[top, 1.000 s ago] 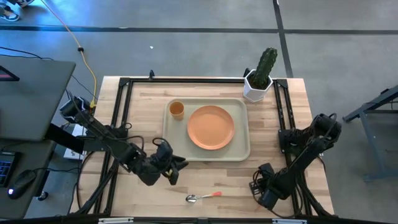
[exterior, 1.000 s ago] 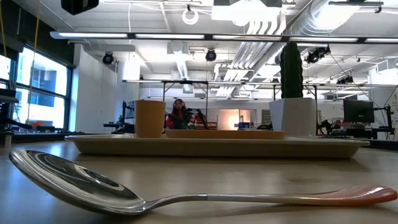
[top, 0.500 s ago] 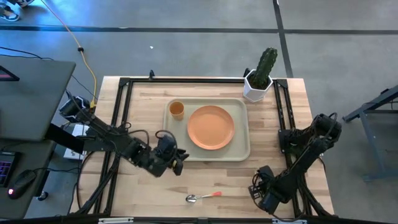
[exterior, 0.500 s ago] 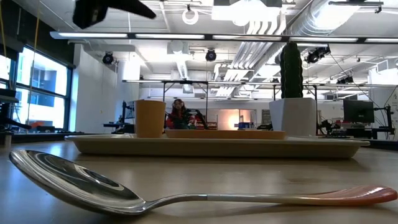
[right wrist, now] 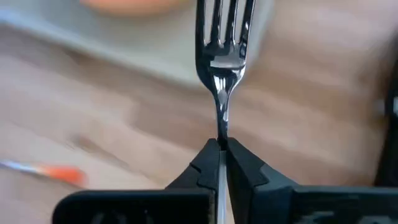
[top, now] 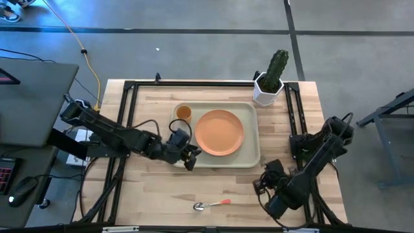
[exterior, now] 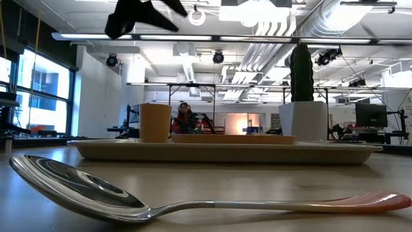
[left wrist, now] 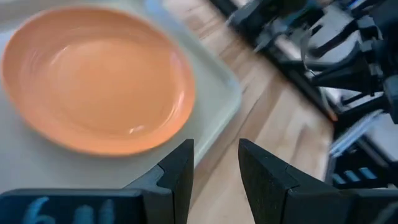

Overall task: Pick and place plate/cup/fork/spoon on tray
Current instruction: Put the orange fork to the right side of the orange plate on the light brown tray

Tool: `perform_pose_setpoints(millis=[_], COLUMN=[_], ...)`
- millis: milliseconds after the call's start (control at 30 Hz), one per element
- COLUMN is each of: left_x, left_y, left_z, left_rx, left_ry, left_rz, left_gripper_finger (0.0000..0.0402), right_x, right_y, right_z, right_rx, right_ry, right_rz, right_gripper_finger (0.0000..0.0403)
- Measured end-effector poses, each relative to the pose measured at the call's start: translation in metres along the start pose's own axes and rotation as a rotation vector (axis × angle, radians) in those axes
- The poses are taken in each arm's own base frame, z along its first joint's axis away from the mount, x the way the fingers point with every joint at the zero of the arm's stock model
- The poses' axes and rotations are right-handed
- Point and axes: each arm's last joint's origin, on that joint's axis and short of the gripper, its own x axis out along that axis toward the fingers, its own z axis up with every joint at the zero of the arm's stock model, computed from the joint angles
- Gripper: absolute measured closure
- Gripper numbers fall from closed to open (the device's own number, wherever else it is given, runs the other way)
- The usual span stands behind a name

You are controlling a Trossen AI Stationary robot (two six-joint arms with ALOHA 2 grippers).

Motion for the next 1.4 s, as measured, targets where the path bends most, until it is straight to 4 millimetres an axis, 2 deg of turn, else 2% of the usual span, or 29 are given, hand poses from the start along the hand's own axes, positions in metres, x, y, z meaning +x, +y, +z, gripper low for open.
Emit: perform_pose_setpoints(millis=[100,267,367,467,600,800,900,1067,1200,1400], left_x=[-0.016,-0.052,-0.067,-0.073,-0.067,-0.054,-0.049,-0.043,-0.032,-0.011], left_y=[-0.005,-0.001,0.006,0.010,0.013,0.021,0.025,0.033,0.040,0.047], left_z=[0.014,0.042,0.057,0.070,0.080,0.086,0.093,0.101,0.108,0.123], left_rx=[0.032,0.134,0.177,0.188,0.239,0.354,0.424,0.489,0.503,0.473], left_ry=[-0.086,-0.227,-0.288,-0.350,-0.369,-0.348,-0.321,-0.250,-0.254,-0.339], left_rz=[-0.069,-0.121,-0.123,-0.126,-0.147,-0.097,-0.166,-0.284,-0.253,-0.226], left_gripper_finger=[0.0284,0.0284,0.0284,0.0284,0.0284,0.0284,0.0284,0.0284,0.0284,0.0284], right_x=[-0.025,-0.047,-0.049,-0.047,-0.035,-0.022,-0.018,-0.014,-0.010,0.007], right_y=[0.007,0.007,0.004,0.007,0.018,0.027,0.027,0.026,0.032,0.040], right_z=[0.023,0.072,0.100,0.122,0.145,0.173,0.182,0.188,0.187,0.191], right_rx=[0.014,0.023,-0.033,-0.113,-0.203,-0.211,-0.194,-0.124,-0.052,-0.005], right_ry=[-0.092,-0.247,-0.285,-0.298,-0.293,-0.299,-0.271,-0.242,-0.217,-0.208], right_rz=[0.062,0.228,0.215,0.202,0.177,0.165,0.149,0.149,0.194,0.240], right_gripper_finger=[0.0402,0.0402,0.0402,0.0402,0.0402,0.0403,0.0403,0.0403,0.0403,0.0403])
